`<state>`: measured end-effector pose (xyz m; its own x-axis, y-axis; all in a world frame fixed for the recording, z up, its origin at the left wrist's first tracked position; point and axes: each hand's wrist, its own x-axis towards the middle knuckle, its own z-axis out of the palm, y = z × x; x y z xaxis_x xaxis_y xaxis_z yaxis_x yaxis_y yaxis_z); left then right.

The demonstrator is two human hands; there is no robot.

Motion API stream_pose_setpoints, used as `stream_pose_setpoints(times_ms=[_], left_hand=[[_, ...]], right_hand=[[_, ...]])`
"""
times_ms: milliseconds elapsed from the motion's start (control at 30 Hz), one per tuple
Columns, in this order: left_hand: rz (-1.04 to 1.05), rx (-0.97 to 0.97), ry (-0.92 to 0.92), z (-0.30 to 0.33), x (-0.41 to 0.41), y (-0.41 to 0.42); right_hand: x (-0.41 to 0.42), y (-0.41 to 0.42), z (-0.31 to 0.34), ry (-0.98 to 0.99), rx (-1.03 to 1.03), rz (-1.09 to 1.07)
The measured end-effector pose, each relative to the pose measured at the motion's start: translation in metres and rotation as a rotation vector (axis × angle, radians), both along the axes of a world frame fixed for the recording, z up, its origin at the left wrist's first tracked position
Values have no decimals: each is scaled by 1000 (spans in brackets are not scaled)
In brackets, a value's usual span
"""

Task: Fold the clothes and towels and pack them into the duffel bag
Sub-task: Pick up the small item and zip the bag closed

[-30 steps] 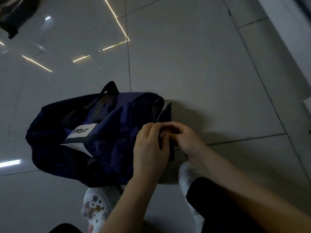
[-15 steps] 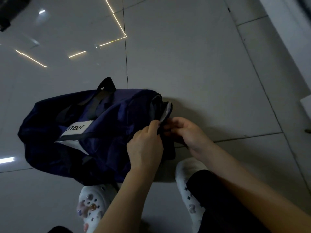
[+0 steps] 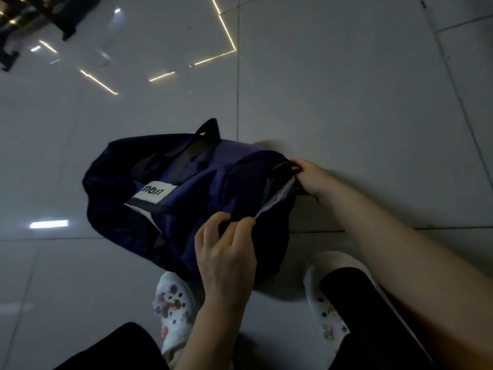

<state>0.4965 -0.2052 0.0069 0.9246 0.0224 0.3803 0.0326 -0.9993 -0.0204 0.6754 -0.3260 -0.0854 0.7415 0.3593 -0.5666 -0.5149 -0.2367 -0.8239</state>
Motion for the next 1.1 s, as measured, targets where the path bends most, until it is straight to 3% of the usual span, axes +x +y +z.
stream_pose_setpoints(times_ms=[100, 233, 367, 667, 767, 933, 1100], left_hand=[[10, -62, -25, 0, 0, -4], [56, -218, -41, 2, 3, -4], [145, -420, -56, 1, 4, 1], [102, -497, -32, -10, 4, 4], [102, -463, 18, -12, 4, 4], [-15, -186, 147, -13, 5, 5], [8, -217, 230, -8, 11, 5]], right_hand=[[-6, -2, 0, 67, 69, -50], [-11, -7, -11, 73, -29, 51], [-9, -7, -11, 32, -88, 15], [-3, -21, -6, -46, -154, 38], [-4, -20, -6, -36, -126, -11], [-8, -18, -4, -6, -75, -74], [-8, -22, 2, -42, -64, -68]])
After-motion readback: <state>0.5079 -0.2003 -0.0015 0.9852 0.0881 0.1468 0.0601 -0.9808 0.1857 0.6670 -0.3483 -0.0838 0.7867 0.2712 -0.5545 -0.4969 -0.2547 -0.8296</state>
